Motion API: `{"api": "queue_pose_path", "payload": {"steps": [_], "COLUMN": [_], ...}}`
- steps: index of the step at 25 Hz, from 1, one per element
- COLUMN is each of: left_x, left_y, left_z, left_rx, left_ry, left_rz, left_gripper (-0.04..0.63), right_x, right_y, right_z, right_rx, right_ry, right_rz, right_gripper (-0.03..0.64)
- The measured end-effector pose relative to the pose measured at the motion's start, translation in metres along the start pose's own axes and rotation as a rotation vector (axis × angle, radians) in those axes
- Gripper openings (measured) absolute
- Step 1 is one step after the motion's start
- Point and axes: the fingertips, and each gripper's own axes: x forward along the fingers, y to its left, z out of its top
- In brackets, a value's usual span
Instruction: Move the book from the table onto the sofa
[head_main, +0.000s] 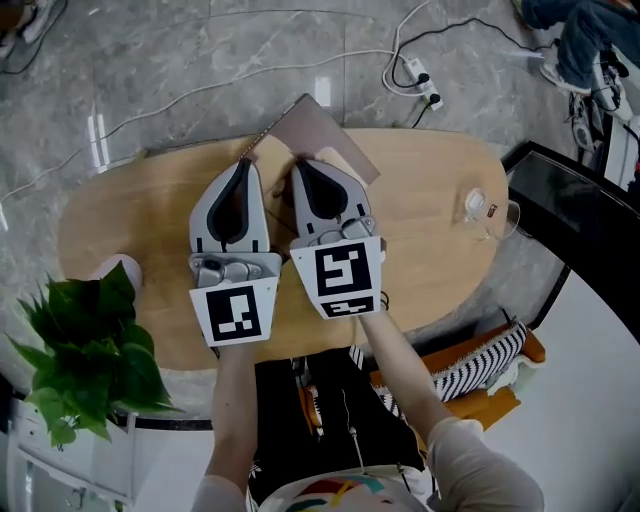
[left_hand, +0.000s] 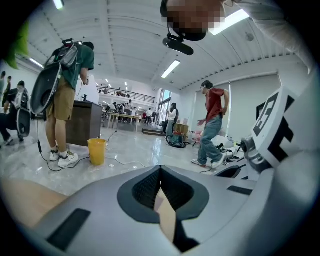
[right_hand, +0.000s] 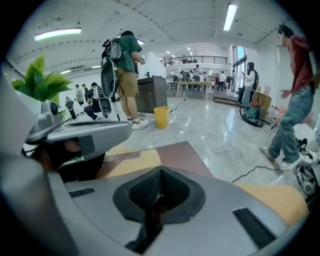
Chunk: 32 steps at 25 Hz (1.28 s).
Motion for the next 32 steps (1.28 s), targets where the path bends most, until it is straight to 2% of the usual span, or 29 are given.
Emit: {"api": "queue_pose_path", "payload": {"steps": [4,12,14,17,21,24,26,28,30,32], "left_x": [0.003,0.012,0.015,0.016,0.016,0.016,0.016,0.016,0.016,0.015], "left_y": [-0.002,-0.008,-0.009,-0.008,-0.008,-0.009,-0.009,-0.010,-0.011,-0.011], "left_z": [0.003,-0.003,-0.004,-0.005,-0.005,-0.007,-0.006,-0.007,-0.008,-0.008], "left_rx": [0.002,0.069,0.091,0.080,0.085,0.100,0.099,0.105,0.113,0.119], "left_ry": [0.002,0.031,0.047,0.054,0.055,0.063,0.062,0.061,0.063,0.063], "left_rz": [-0.014,-0.051,-0.060,-0.059,-0.064,-0.066,-0.062,-0.065,-0.073,-0.083], "left_gripper": [0.006,0.006,0.006,0.006,0.006,0.006,0.006,0.006,0.006,0.006], "right_x": [0.012,0.026,0.026,0.022,0.016,0.019,0.026,0.034,0.044,0.055], "right_y": [-0.011,-0.014,-0.013,-0.015,-0.031,-0.047,-0.055,-0.062,-0.068,-0.070], "right_z": [0.017,0.033,0.034,0.039,0.066,0.083,0.089,0.095,0.094,0.084], "right_rx": [0.036,-0.016,-0.008,0.045,0.074,0.112,0.184,0.252,0.278,0.298], "right_ry": [-0.019,-0.037,-0.041,-0.064,-0.134,-0.149,-0.117,-0.097,-0.060,0.028], "right_rz": [-0.019,-0.037,-0.020,0.041,0.167,0.335,0.475,0.601,0.694,0.801], "right_gripper": [0.008,0.008,0.008,0.008,0.008,0.021,0.158,0.257,0.284,0.284]}}
